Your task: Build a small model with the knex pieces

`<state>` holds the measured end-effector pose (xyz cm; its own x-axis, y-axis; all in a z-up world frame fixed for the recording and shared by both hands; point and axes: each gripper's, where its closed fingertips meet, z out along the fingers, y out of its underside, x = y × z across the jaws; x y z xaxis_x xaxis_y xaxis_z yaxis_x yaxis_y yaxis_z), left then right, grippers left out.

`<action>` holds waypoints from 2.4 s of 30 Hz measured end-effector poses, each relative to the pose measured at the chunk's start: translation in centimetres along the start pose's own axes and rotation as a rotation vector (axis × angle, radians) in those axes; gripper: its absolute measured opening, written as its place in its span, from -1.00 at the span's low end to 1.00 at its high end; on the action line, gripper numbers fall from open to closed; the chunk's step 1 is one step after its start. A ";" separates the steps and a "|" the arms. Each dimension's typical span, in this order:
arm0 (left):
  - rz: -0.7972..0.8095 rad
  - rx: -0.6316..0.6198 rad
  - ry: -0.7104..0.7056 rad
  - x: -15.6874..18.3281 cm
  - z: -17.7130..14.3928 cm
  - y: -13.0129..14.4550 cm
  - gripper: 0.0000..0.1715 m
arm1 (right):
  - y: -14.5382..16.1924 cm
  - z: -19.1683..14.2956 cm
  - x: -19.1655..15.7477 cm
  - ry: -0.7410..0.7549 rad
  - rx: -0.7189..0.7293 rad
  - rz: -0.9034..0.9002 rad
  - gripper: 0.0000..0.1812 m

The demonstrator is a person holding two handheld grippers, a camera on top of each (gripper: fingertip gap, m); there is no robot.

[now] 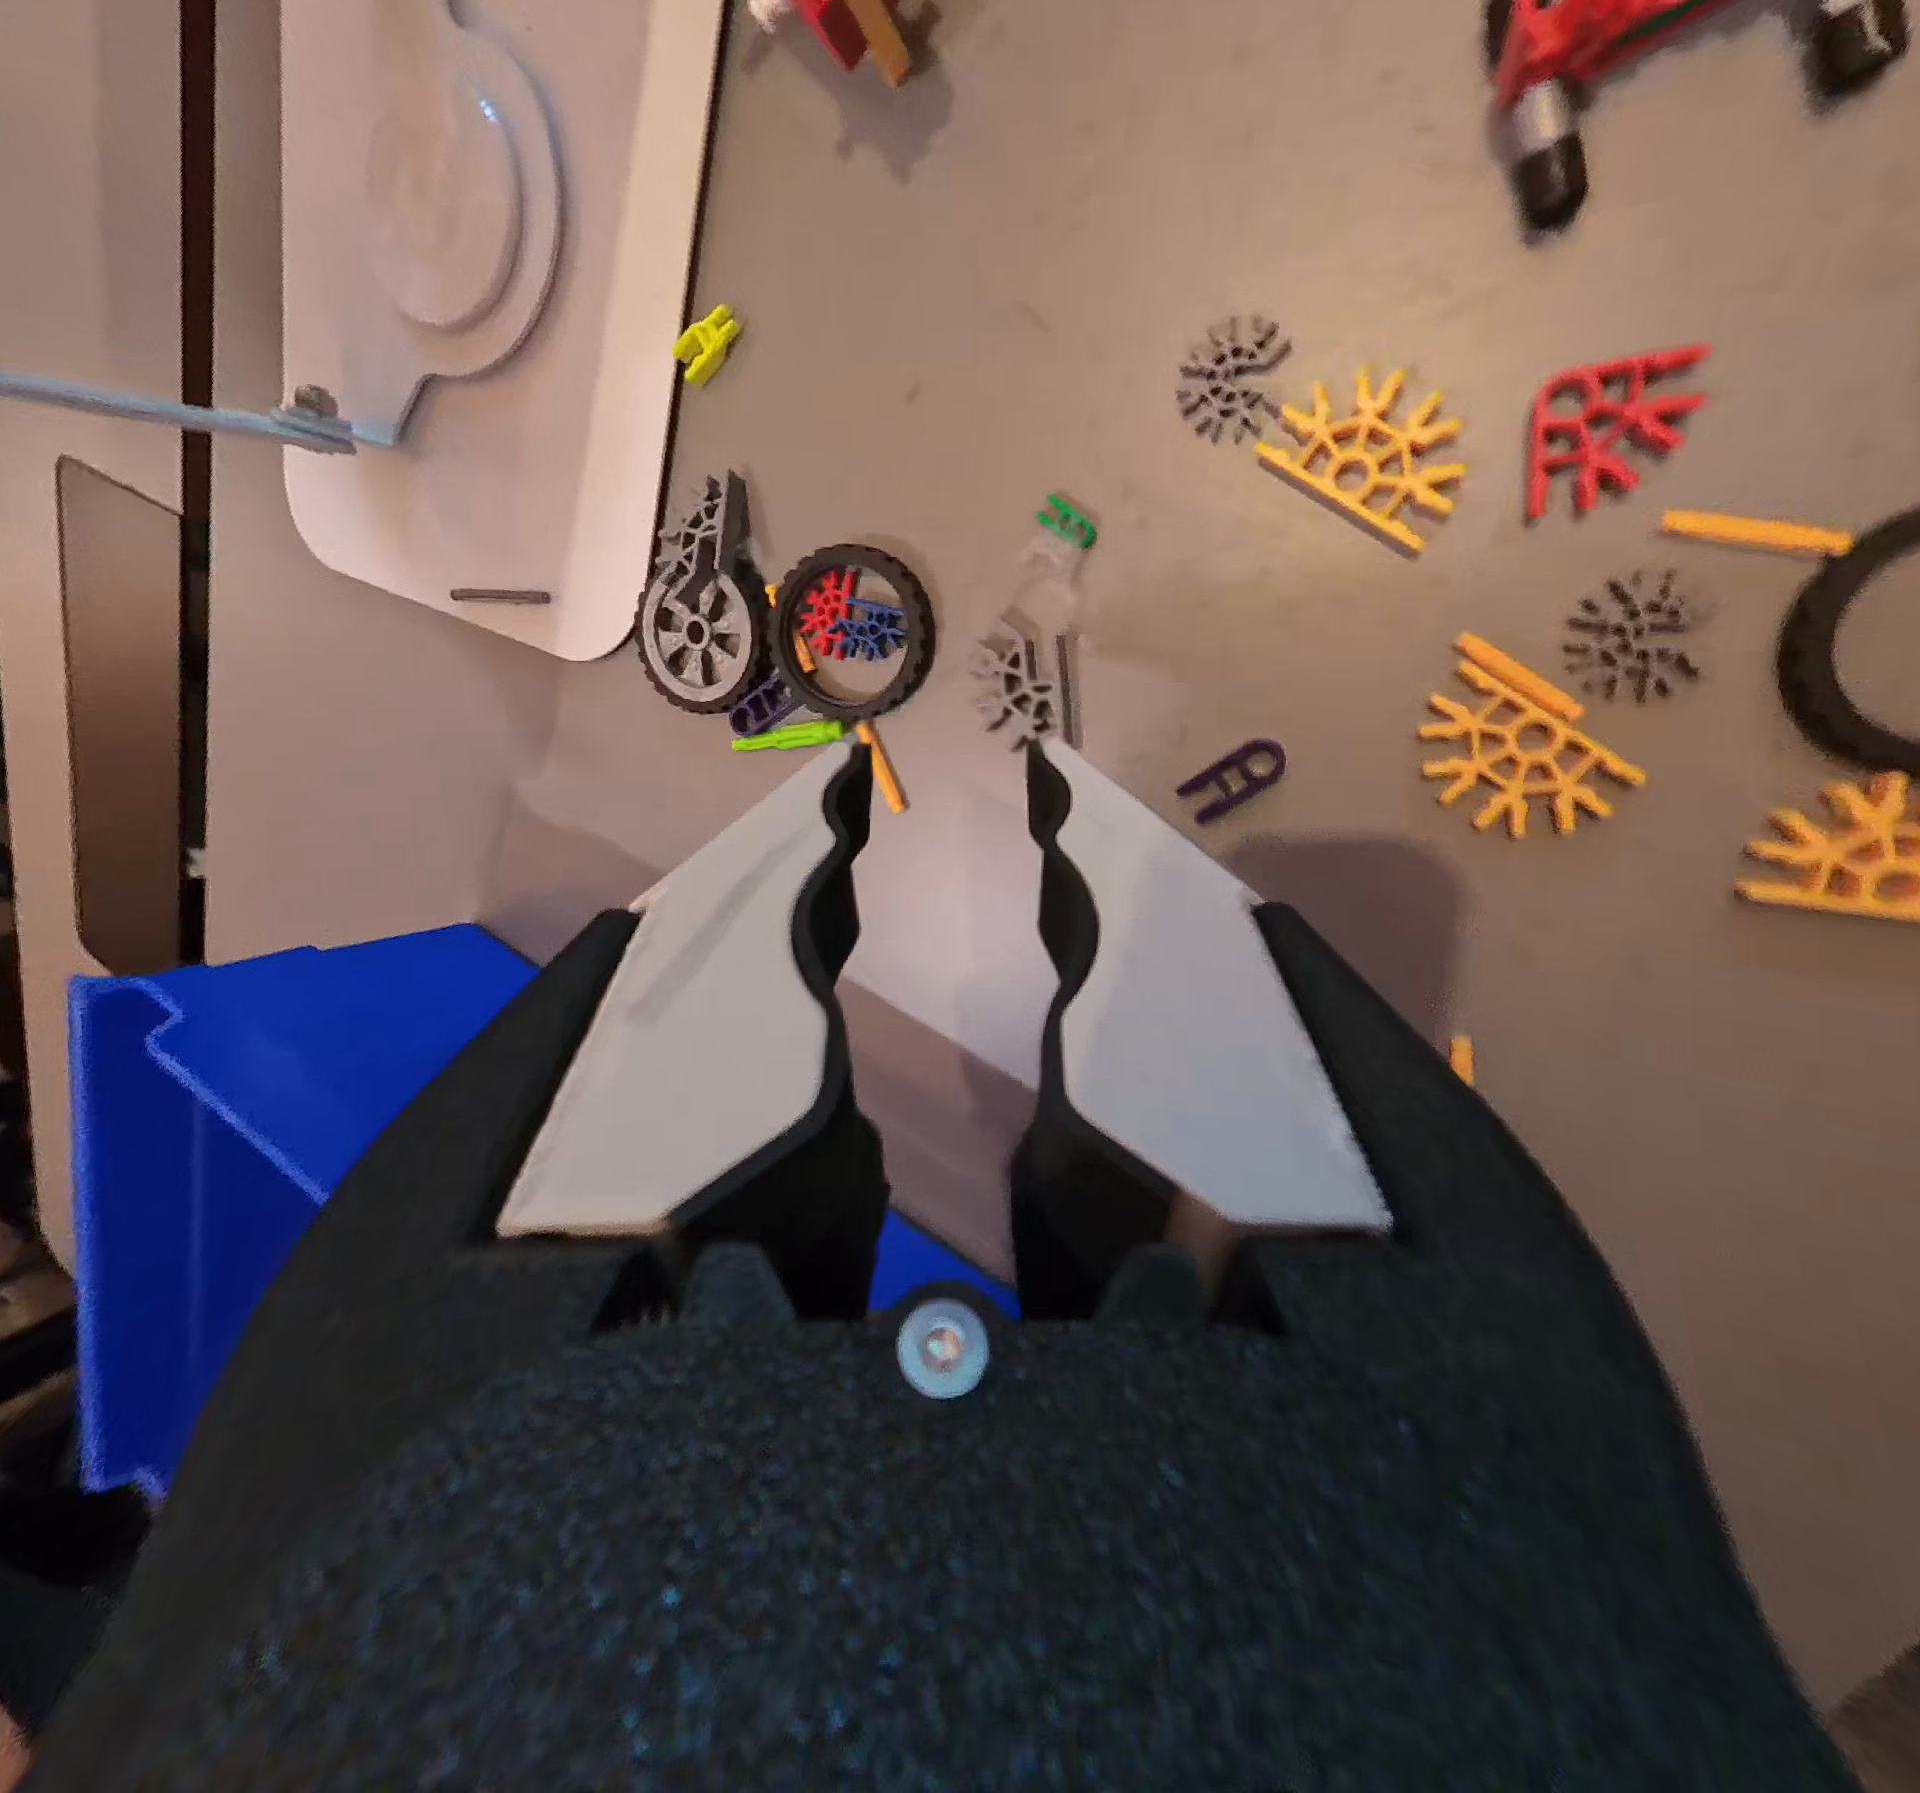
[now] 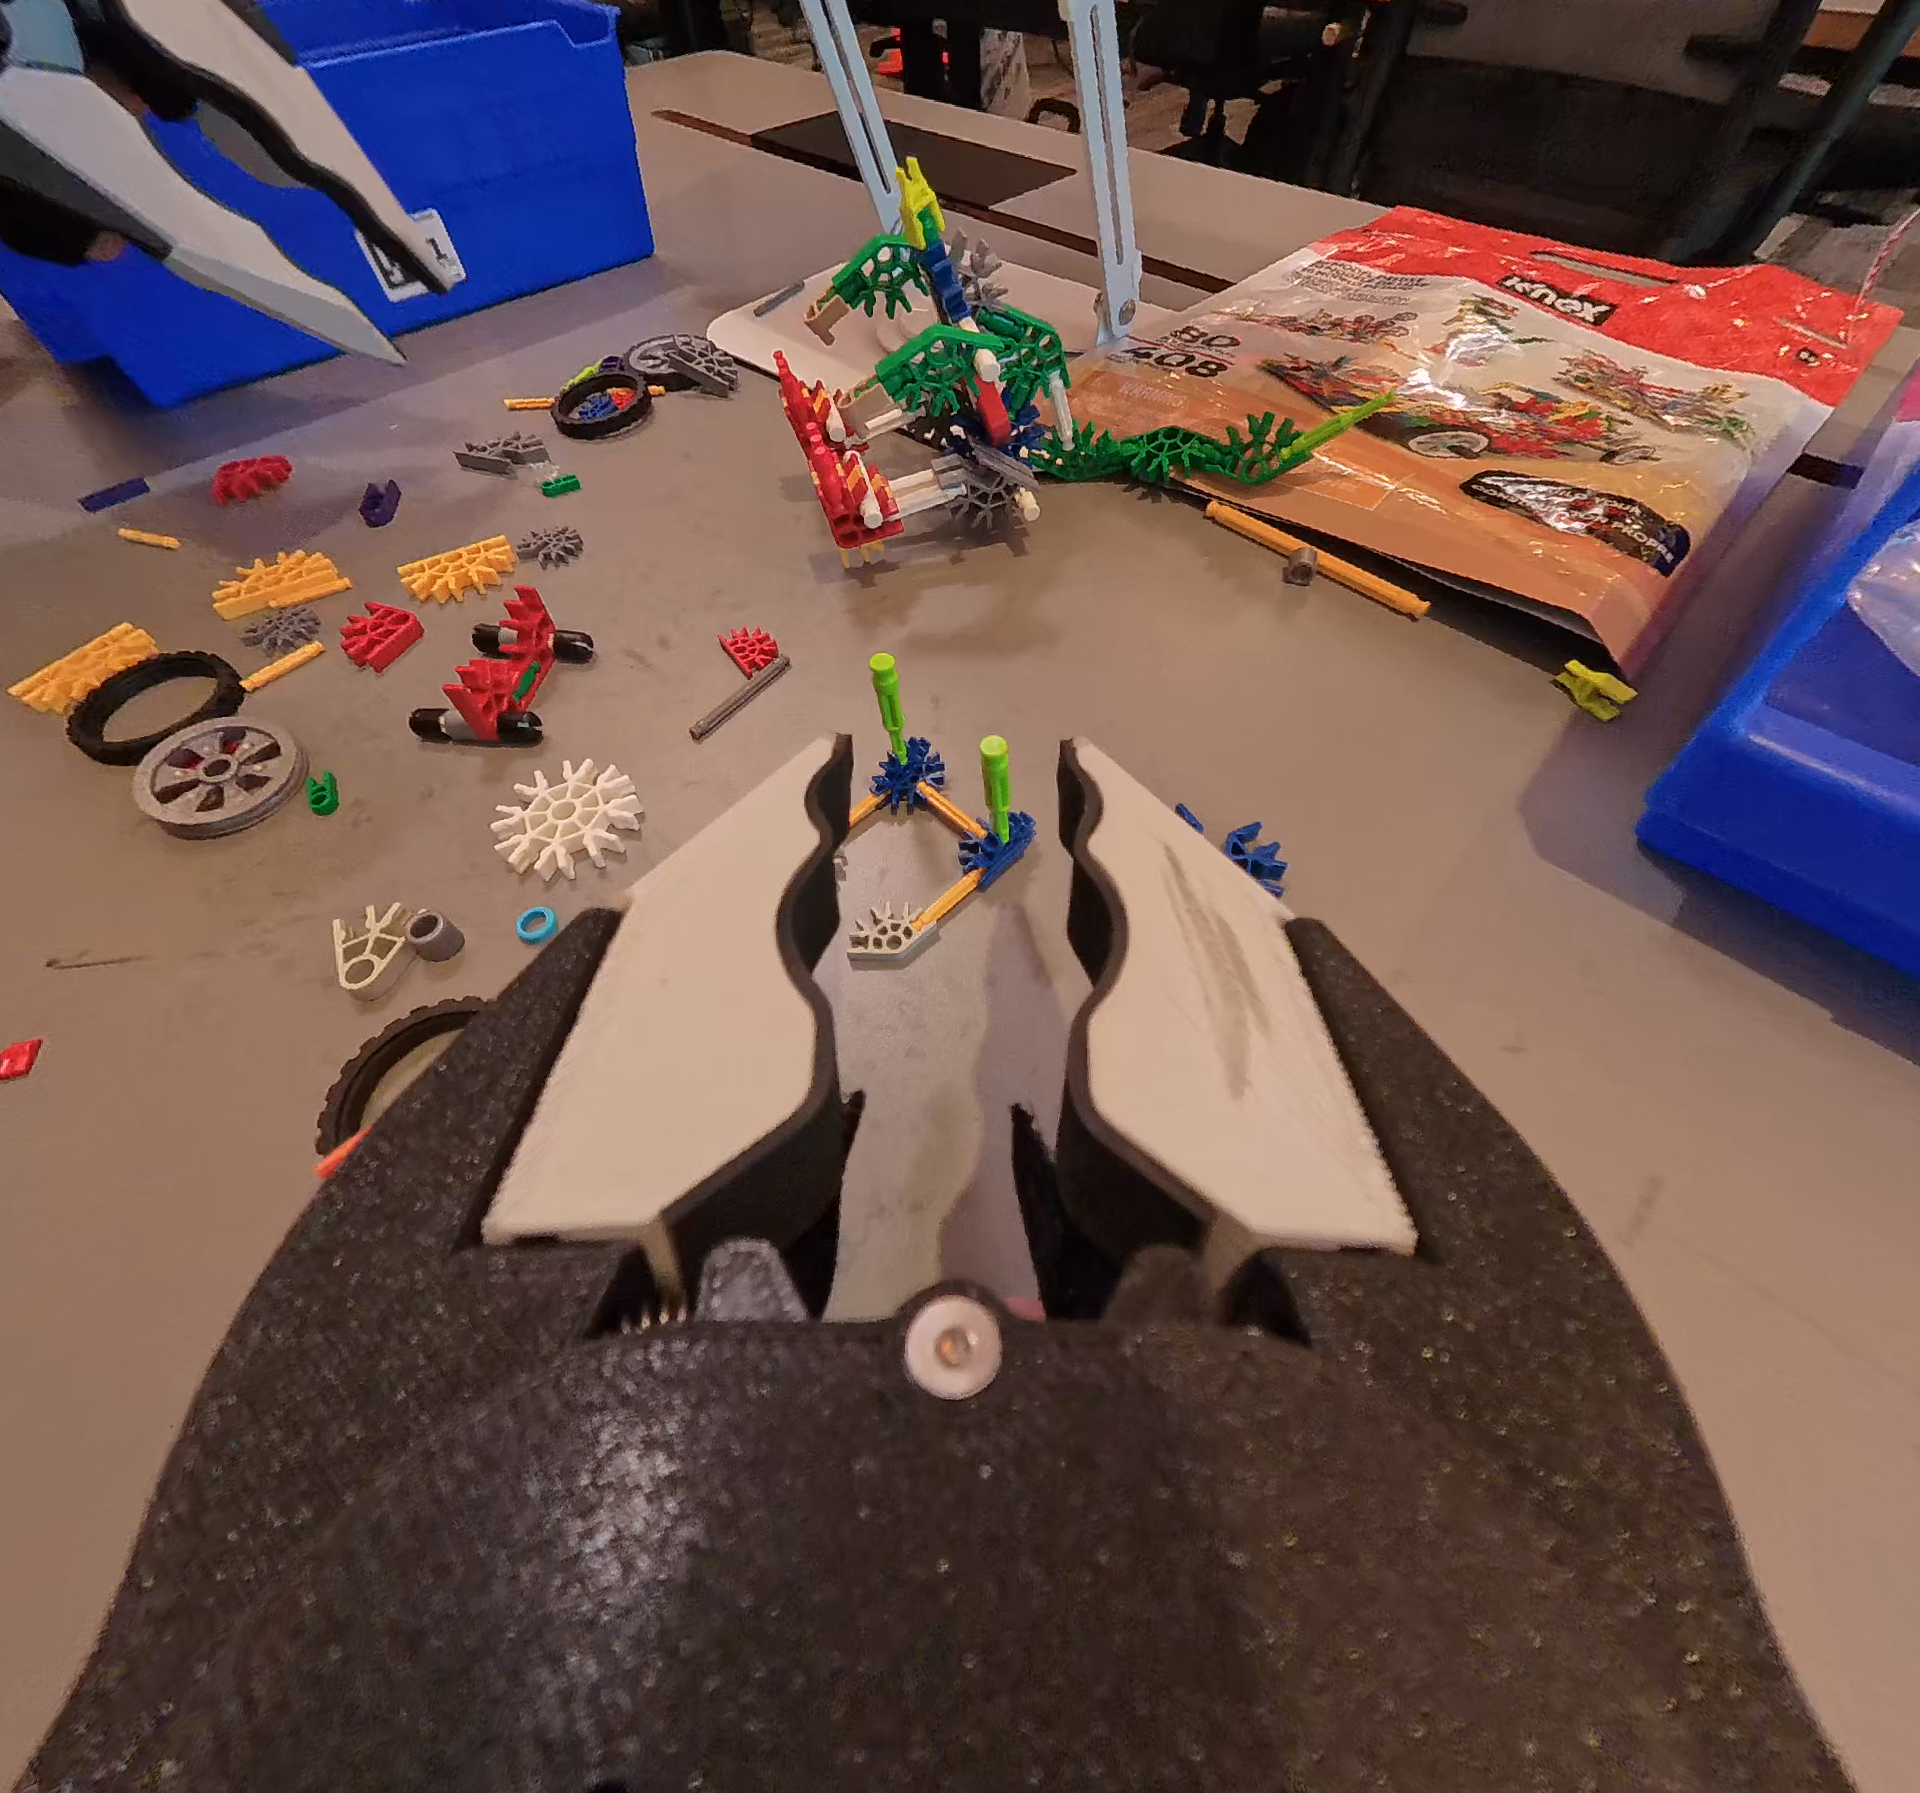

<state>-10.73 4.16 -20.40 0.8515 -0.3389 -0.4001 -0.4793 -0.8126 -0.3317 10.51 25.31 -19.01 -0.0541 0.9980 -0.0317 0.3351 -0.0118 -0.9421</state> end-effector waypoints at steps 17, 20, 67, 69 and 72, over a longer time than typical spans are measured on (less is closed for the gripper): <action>-0.266 -0.098 -0.096 -0.7 3.7 3.1 -0.66 | 1.1 0.4 -0.7 0.031 -0.077 -0.099 -0.57; -0.286 -0.103 -0.102 -1.1 4.2 3.6 -0.70 | 1.1 0.4 -0.6 0.035 -0.075 -0.092 -0.57; -0.422 0.077 -0.014 1.0 4.7 1.5 -1.00 | 1.1 0.2 -0.6 0.032 -0.071 -0.088 -0.57; -0.412 0.076 -0.023 1.1 4.7 1.5 -1.00 | 1.1 0.2 -0.6 0.031 -0.072 -0.089 -0.57; -0.416 0.086 -0.003 1.4 4.6 1.4 -1.00 | 1.1 0.2 -0.7 0.032 -0.072 -0.091 -0.57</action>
<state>-11.19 4.69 -25.34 0.9756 0.0112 -0.2195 -0.1109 -0.8373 -0.5354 10.68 24.62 -20.07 -0.0581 0.9962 0.0642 0.3965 0.0820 -0.9144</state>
